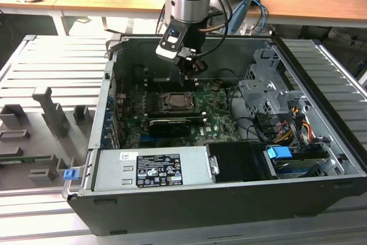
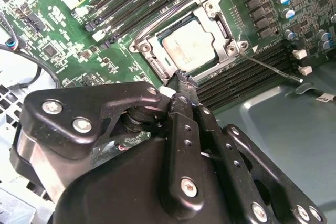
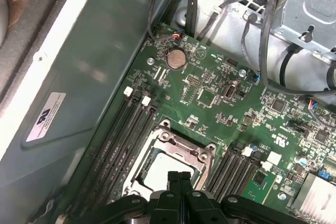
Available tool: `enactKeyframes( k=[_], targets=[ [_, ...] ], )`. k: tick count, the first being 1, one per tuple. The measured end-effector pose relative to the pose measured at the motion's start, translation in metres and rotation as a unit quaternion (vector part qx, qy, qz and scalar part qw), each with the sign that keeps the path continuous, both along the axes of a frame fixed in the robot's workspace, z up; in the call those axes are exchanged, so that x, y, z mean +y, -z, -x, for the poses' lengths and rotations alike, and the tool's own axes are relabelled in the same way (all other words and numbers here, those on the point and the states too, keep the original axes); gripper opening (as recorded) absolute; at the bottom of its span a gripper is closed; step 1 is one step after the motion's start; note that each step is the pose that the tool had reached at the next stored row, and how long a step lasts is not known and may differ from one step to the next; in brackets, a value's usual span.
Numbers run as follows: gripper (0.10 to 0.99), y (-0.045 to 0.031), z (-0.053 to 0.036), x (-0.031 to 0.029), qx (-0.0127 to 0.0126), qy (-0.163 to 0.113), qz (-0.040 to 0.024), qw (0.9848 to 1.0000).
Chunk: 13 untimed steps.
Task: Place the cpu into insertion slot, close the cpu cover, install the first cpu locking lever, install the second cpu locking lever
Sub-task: 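Install the first cpu locking lever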
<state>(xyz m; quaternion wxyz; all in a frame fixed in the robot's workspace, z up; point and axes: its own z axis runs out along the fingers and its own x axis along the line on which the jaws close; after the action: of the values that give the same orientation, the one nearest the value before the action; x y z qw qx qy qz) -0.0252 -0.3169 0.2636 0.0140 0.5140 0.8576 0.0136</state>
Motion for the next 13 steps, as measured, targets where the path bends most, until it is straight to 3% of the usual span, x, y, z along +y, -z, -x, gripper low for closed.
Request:
enactKeyframes(
  k=[5, 12, 13],
  targets=[
    [0.106, 0.0000, 0.0000, 0.0000, 0.0000, -0.049, 0.0000, 0.9988],
    [0.106, 0.0000, 0.0002, -0.0001, 0.0000, -0.106, 0.0000, 0.9943],
    [0.106, 0.0000, 0.0002, -0.0001, 0.0000, -0.120, 0.0000, 0.9927]
  ],
)
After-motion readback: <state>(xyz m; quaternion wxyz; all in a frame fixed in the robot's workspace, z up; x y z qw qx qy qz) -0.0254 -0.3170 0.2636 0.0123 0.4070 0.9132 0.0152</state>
